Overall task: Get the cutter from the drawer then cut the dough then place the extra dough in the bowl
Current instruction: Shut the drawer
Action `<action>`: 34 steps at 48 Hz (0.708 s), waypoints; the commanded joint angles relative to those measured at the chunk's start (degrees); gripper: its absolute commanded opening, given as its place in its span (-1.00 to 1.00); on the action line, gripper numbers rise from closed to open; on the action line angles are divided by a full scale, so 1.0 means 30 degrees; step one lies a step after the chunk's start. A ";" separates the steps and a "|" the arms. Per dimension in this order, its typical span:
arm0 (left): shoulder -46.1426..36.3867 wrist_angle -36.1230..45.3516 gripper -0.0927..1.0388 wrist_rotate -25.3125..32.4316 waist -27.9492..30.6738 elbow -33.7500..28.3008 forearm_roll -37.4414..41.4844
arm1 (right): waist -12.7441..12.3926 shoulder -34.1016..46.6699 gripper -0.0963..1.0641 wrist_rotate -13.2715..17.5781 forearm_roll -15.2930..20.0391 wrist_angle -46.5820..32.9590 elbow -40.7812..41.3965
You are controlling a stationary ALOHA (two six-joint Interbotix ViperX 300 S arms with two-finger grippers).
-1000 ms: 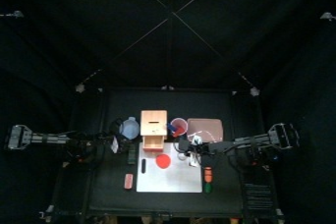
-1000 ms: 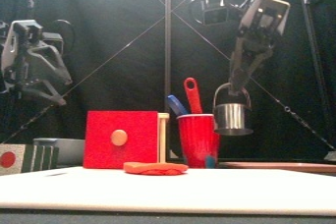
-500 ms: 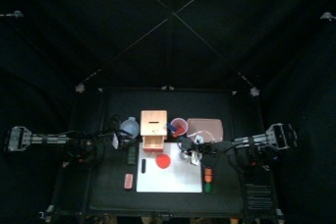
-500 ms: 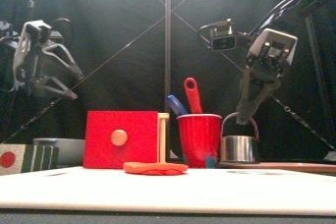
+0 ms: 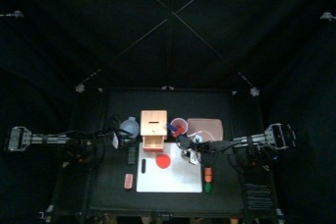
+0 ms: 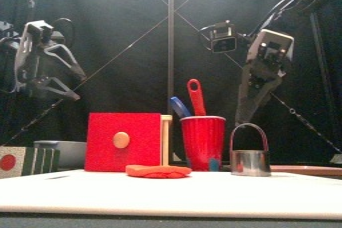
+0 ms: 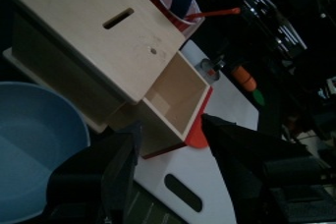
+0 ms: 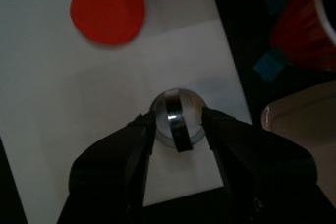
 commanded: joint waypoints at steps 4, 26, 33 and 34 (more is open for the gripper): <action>0.0000 -0.0205 0.69 0.0000 0.1143 -0.1611 0.0059 | 0.0117 -0.0879 0.53 0.0029 -0.0996 -0.0762 -0.1172; 0.3574 -0.0205 0.00 -0.0059 0.4102 -0.4834 -0.0762 | 0.0762 0.3662 0.07 0.0029 -0.3721 -0.3516 -0.4512; 0.5654 -0.0205 -0.05 -0.0088 0.5479 -0.6006 -0.0967 | 0.0762 0.5273 -0.04 0.0059 -0.4043 -0.3486 -0.6152; 0.5947 -0.0205 -0.05 -0.0088 0.5654 -0.6182 -0.1055 | 0.0791 0.5508 -0.04 0.0059 -0.4043 -0.3486 -0.6357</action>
